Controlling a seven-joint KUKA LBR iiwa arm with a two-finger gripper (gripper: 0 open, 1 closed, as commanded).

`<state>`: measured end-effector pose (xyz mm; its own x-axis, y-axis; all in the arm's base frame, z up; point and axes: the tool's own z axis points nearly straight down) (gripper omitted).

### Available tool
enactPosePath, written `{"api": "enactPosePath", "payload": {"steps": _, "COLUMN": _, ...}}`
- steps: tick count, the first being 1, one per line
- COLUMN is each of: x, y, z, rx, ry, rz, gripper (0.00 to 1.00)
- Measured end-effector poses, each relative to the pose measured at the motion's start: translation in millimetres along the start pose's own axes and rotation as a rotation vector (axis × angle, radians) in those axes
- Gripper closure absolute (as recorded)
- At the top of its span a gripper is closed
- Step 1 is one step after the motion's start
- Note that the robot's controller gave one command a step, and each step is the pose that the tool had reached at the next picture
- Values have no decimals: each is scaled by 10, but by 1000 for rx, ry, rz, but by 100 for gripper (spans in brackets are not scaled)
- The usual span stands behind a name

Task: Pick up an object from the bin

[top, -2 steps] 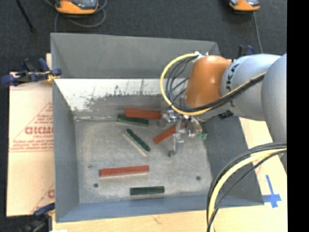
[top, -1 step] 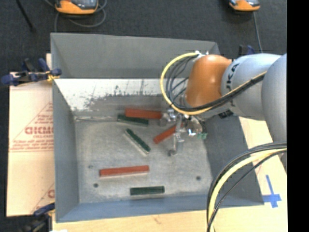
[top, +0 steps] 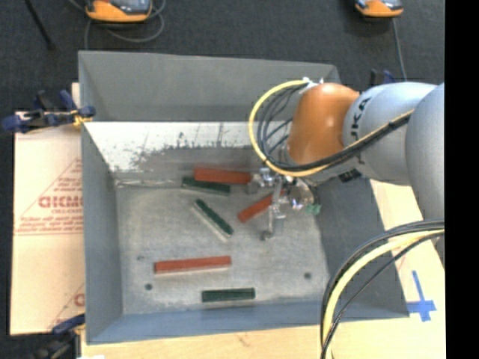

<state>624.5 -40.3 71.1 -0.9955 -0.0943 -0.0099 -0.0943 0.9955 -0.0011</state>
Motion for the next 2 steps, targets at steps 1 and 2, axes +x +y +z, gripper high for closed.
{"api": "enactPosePath", "payload": {"steps": 1, "x": -1, "y": 0, "z": -2, "rx": 0, "ry": 0, "rz": 0, "gripper": 100}}
{"api": "enactPosePath", "payload": {"steps": 2, "x": -20, "y": -4, "z": -114, "rx": 0, "ry": -2, "rz": 1, "gripper": 100}}
